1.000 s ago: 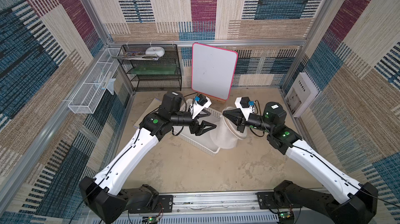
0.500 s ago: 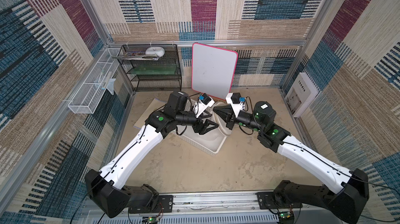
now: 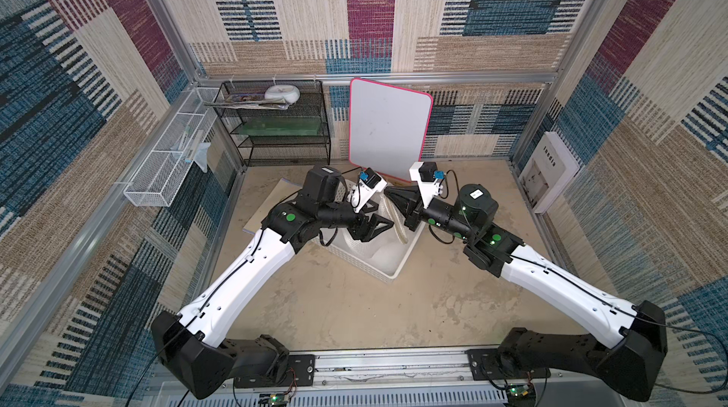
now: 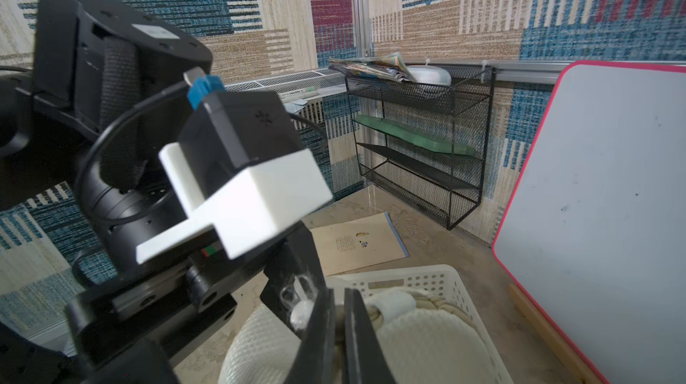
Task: Turn the laundry bag inside out
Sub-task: Zip the zipper on the laundry bag.
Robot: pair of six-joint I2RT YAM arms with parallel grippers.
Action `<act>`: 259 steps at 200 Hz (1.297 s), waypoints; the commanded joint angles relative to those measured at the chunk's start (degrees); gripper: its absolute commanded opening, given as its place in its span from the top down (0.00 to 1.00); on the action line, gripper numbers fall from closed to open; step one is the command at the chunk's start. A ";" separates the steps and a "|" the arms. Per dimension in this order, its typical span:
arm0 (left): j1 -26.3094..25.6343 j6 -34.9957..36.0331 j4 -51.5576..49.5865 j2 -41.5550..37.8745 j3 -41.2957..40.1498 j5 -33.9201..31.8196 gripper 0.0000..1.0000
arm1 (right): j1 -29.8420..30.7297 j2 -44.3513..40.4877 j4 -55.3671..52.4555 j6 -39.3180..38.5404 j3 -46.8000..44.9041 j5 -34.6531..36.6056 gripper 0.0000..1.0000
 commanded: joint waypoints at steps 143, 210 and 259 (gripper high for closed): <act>-0.20 -12.79 16.46 -0.12 -5.56 -5.66 0.14 | 3.05 6.59 3.29 7.46 5.60 13.37 1.00; -0.20 -9.76 14.41 -0.57 -5.07 -11.10 0.87 | 3.05 5.62 3.69 7.45 5.05 16.15 1.00; -0.20 -7.02 11.38 -1.78 -5.37 -7.69 1.00 | 0.13 5.26 2.47 5.67 5.21 16.12 1.00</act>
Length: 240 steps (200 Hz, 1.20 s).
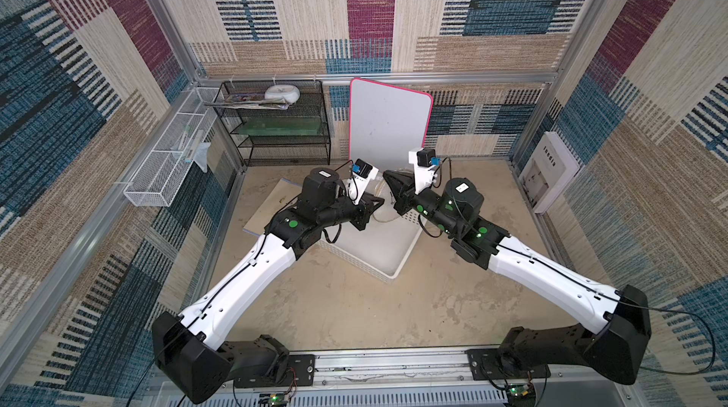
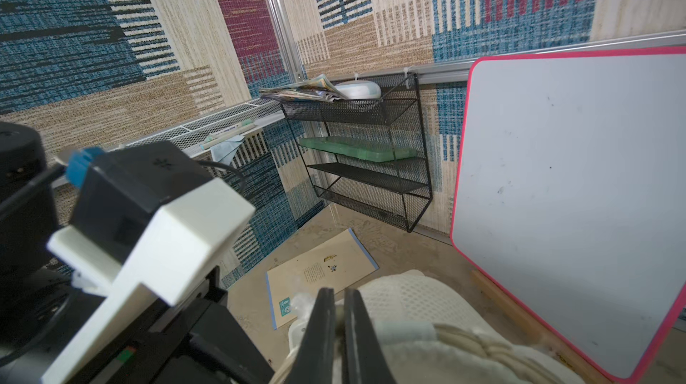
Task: Turn the laundry bag inside out
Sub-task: Zip the zipper on the laundry bag, then place the laundry bag at the center of the board.
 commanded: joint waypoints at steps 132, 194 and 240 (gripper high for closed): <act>-0.20 -5.70 2.56 3.53 2.06 14.22 1.00 | -7.77 -8.43 -3.22 -3.41 -3.26 0.19 0.33; -0.05 -3.05 -0.99 7.76 6.67 21.16 1.00 | -25.00 -25.45 -9.70 7.21 -18.96 -22.97 0.25; 0.17 -3.02 0.13 9.88 7.40 25.79 1.00 | -25.35 -28.77 -16.81 7.92 -22.77 -21.57 0.21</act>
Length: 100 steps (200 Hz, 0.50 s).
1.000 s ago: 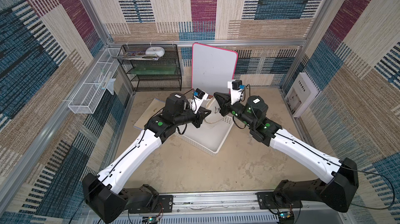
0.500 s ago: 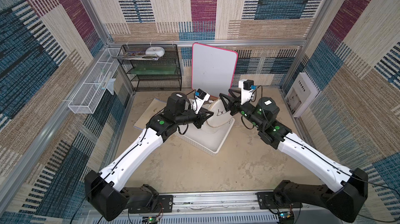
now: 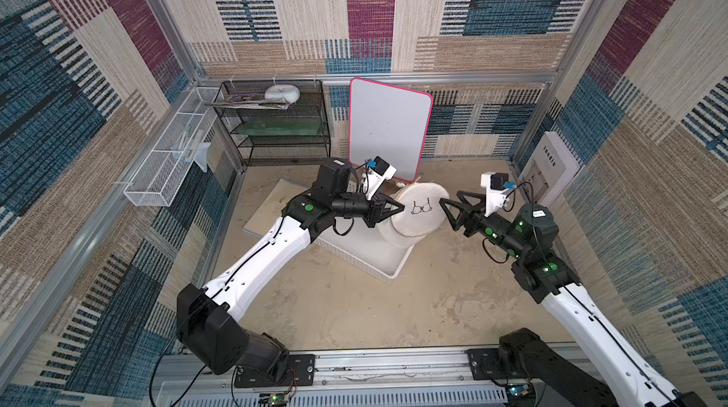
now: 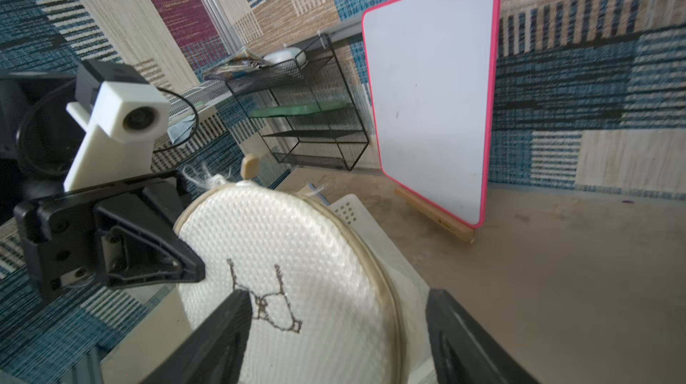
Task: Turn the laundry bag inside out
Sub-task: Place the laundry bag at the center of the board.
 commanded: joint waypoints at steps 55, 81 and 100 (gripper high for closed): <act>1.52 1.96 0.09 0.49 -0.19 7.63 1.00 | -1.05 -1.36 0.65 3.73 -5.37 -2.93 0.33; 1.96 0.96 1.64 0.81 -0.85 8.68 1.00 | -1.05 -1.05 1.89 3.58 -5.73 -6.85 0.45; 2.06 0.68 2.48 1.01 -0.95 9.63 1.00 | -1.01 -0.55 3.95 3.87 -6.00 -9.28 0.53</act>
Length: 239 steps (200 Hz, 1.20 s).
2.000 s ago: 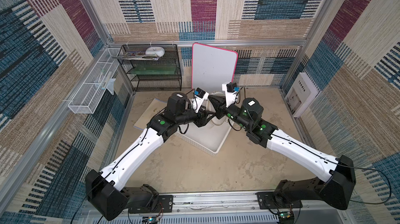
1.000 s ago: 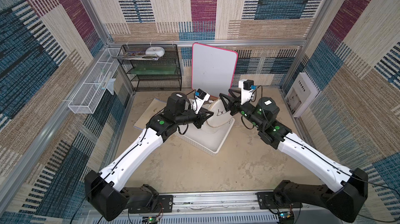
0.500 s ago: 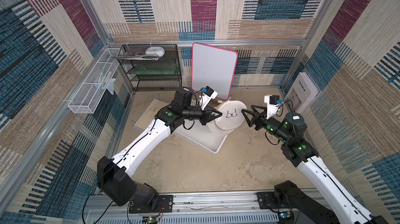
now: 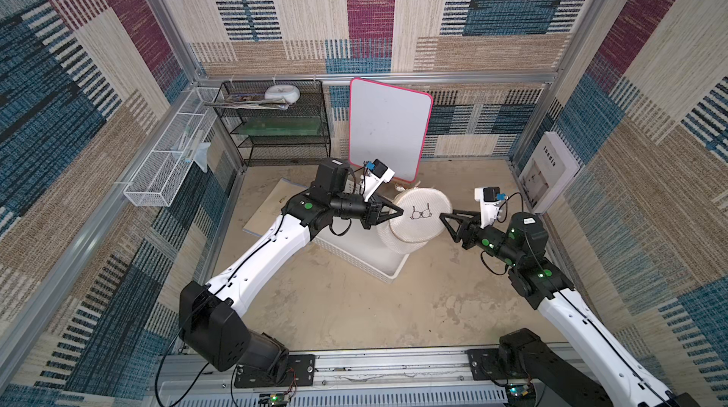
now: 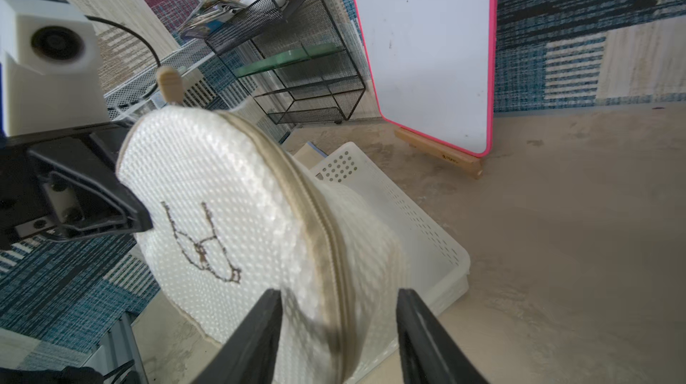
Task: Turn the laundry bag inside out
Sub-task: Place the laundry bag at the center of the board.
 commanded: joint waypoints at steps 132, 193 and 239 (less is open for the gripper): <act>1.96 -7.33 9.02 -2.76 -3.46 -18.05 0.01 | -0.33 0.54 1.78 7.64 4.83 22.42 1.00; 4.92 -12.21 11.72 -11.25 -16.43 -39.47 0.01 | -2.30 9.39 12.00 20.41 2.04 31.07 1.00; 6.77 -15.31 14.12 -19.98 -25.57 -54.38 0.01 | -8.05 18.63 27.43 33.16 -5.45 23.78 1.00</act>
